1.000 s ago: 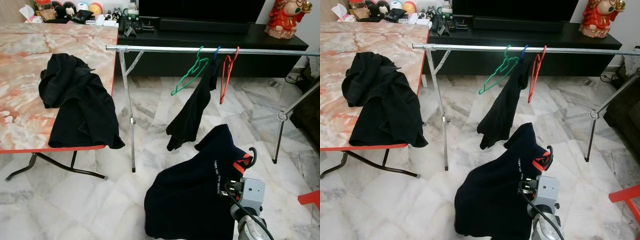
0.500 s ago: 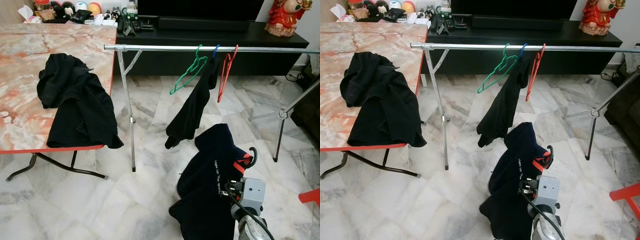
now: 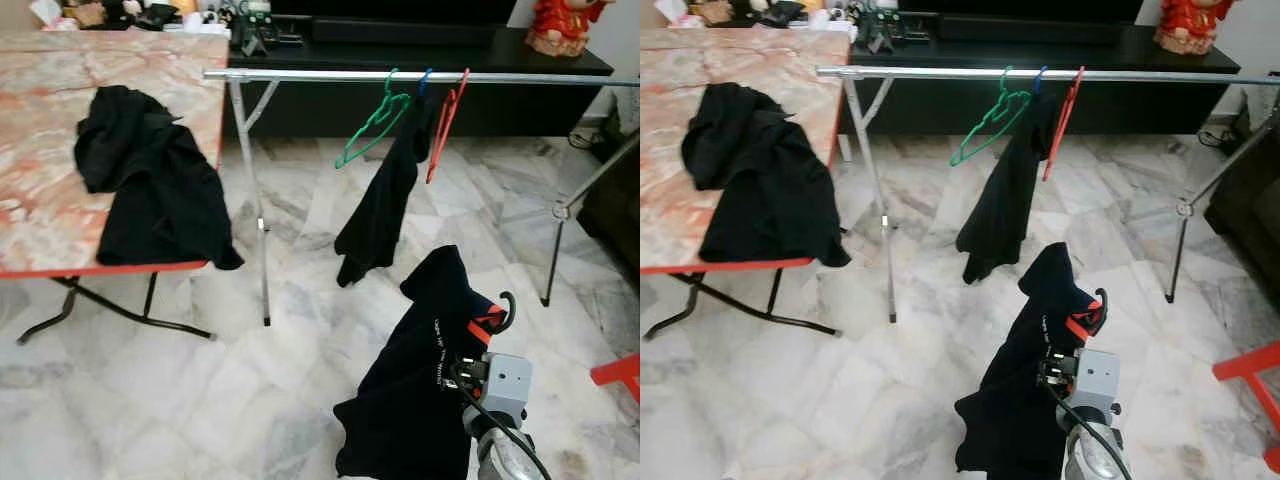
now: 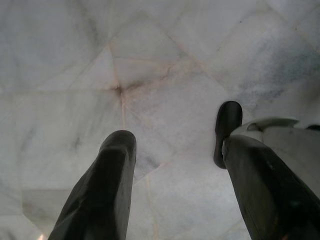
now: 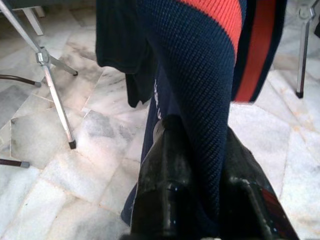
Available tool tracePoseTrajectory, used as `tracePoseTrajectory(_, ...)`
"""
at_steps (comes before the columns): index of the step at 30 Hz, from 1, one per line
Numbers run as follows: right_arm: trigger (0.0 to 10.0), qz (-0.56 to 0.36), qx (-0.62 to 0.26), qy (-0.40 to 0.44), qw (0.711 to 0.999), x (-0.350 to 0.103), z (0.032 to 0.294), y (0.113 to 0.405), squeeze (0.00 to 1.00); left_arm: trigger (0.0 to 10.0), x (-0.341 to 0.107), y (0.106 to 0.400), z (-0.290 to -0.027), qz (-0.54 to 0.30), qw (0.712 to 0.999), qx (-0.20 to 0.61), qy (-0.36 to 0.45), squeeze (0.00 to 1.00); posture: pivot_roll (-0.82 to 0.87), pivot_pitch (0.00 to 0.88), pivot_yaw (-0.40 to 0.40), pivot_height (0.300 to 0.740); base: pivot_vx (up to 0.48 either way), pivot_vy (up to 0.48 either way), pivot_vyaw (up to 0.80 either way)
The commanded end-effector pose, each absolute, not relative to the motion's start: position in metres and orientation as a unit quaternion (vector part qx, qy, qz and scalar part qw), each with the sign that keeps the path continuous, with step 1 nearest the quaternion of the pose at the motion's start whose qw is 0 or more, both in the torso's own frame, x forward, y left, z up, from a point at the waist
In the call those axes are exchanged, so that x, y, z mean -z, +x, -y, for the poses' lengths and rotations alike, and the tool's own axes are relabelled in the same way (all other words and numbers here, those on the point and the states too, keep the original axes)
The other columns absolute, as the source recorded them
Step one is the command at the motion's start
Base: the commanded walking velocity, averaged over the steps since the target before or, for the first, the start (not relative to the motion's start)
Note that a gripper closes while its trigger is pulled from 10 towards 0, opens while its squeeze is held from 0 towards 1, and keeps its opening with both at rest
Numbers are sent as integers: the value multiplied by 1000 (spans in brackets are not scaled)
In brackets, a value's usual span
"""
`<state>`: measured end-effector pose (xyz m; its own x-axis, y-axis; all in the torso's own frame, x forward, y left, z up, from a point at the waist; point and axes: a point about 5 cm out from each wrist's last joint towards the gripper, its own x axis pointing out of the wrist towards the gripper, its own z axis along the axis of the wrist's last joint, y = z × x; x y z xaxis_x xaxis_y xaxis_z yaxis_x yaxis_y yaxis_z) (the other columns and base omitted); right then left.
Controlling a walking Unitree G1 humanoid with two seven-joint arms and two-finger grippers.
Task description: Hang hanger
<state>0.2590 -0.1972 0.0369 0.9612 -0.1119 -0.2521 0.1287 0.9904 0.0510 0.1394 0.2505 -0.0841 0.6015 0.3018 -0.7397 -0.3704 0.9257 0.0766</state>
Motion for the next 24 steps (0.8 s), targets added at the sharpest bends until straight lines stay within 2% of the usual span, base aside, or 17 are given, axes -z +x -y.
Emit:
tracePoseTrajectory(1,10000,-113,69,36,990,-39,201,258,0,10000,88,128,-252,-418,886,-196,-39,0,-6,187,-56,740,-281,0,0)
tracePoseTrajectory(24,10000,-112,71,33,991,-39,203,259,0,10000,87,130,-252,-412,889,-196,-37,0,-6,191,-56,740,-281,0,0)
